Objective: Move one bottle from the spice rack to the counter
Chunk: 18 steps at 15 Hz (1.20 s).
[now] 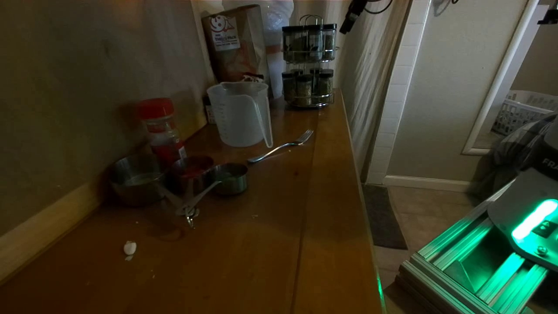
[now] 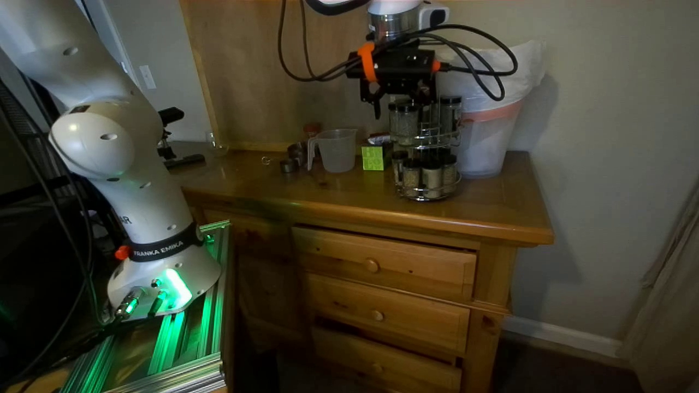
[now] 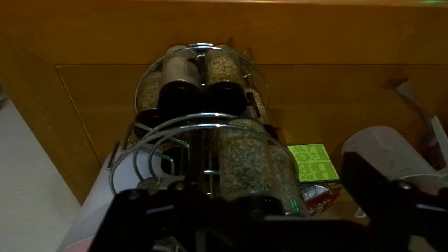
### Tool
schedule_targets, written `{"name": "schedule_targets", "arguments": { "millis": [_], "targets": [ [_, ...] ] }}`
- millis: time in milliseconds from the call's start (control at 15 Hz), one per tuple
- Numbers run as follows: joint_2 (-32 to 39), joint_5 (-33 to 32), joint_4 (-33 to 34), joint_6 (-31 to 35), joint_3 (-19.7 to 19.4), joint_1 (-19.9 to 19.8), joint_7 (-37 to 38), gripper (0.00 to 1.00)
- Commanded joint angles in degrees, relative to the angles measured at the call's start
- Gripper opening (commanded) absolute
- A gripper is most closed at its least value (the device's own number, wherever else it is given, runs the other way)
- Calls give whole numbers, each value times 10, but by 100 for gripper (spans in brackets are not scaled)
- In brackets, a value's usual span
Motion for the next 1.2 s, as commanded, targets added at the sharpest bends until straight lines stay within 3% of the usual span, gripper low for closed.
{"name": "schedule_targets", "arguments": {
  "millis": [0,733,867,933,1133],
  "targets": [
    [19,49,12,9,9,-5,-47,100],
    [65,146,52,25,29,-12,-118,100],
    [71,154,57,23,35,-15,-124,90],
    [72,156,58,19,37,-17,-127,77],
    [67,142,53,14,39,-27,-129,68]
  ]
}}
